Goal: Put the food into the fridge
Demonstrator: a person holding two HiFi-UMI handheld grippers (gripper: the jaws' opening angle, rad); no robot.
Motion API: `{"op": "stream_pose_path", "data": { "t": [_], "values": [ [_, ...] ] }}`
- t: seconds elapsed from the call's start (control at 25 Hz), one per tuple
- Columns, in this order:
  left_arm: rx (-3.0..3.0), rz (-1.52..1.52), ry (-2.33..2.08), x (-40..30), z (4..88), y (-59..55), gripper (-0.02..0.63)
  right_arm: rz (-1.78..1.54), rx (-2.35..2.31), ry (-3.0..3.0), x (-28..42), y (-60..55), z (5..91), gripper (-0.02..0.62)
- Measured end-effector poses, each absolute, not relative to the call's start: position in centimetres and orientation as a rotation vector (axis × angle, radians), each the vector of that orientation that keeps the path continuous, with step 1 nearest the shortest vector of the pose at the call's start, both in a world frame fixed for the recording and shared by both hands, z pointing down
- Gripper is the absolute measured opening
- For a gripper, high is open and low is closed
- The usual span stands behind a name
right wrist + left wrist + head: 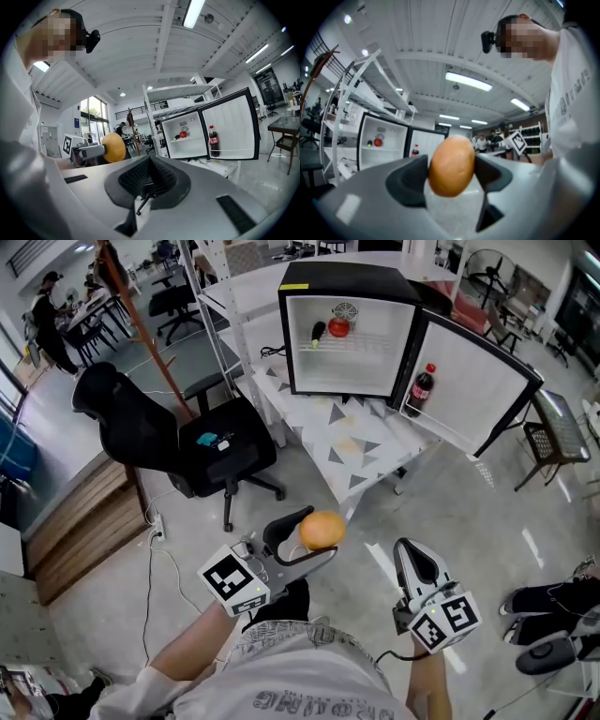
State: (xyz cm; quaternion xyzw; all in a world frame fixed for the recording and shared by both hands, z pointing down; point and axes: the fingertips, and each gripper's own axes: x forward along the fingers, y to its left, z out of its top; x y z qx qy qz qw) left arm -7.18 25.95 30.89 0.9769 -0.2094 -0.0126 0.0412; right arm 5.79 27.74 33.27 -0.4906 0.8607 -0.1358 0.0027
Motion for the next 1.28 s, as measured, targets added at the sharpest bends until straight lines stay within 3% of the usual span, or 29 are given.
{"op": "stream_pose_path", "data": {
  "t": [1.28],
  "values": [
    [2.944, 0.047, -0.507, -8.5, 33.7, 0.1, 0.311, -0.58, -1.66, 2.64, 4.2, 3.6, 36.1, 0.002]
  ]
}}
